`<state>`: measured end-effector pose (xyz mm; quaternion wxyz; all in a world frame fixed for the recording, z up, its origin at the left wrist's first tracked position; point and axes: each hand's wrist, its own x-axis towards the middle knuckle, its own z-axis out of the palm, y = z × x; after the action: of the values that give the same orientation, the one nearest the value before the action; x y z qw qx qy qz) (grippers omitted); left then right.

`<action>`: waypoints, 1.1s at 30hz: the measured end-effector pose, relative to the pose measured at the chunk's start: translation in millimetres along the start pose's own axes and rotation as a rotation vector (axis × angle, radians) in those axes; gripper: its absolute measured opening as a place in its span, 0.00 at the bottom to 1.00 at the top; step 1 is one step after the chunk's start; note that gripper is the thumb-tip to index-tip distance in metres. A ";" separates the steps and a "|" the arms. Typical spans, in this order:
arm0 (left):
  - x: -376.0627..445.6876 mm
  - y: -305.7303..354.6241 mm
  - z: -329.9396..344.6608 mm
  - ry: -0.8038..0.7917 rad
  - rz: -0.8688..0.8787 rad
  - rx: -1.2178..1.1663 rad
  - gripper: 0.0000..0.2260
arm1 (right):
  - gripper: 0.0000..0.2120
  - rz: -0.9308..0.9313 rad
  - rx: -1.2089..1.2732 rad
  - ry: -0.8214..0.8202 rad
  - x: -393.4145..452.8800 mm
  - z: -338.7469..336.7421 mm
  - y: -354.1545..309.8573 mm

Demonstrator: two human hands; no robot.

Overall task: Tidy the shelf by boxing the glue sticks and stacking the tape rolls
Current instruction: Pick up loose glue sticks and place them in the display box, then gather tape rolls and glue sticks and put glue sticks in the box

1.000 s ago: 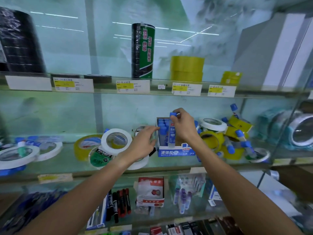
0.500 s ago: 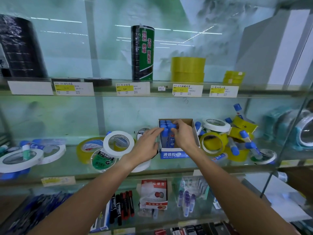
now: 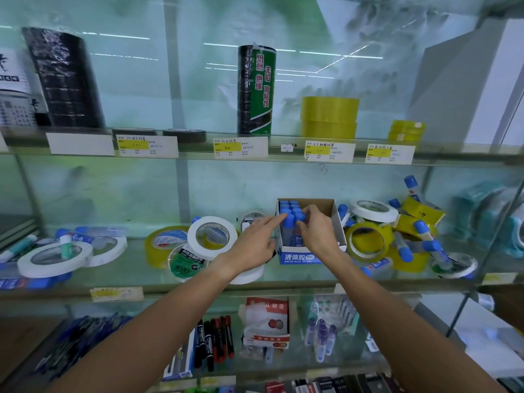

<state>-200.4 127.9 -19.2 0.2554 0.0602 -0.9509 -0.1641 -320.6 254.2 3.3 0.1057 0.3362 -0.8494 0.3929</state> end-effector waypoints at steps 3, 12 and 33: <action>-4.7 -4.7 -3.1 -0.004 -0.010 -0.003 0.30 | 0.16 0.001 -0.046 -0.009 -2.5 1.6 -2.6; -28.5 -26.9 -29.2 0.123 -0.044 -0.002 0.20 | 0.24 -0.398 -0.203 0.208 -19.7 23.1 -49.8; -169.3 -222.0 -180.2 0.216 -1.116 0.437 0.15 | 0.14 -0.545 -0.030 -0.260 -76.9 127.5 -154.5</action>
<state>43.4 -97.7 -27.1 0.2076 0.6169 -0.7562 -0.0671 -151.0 125.7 -24.0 0.1028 0.5976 -0.7400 0.2911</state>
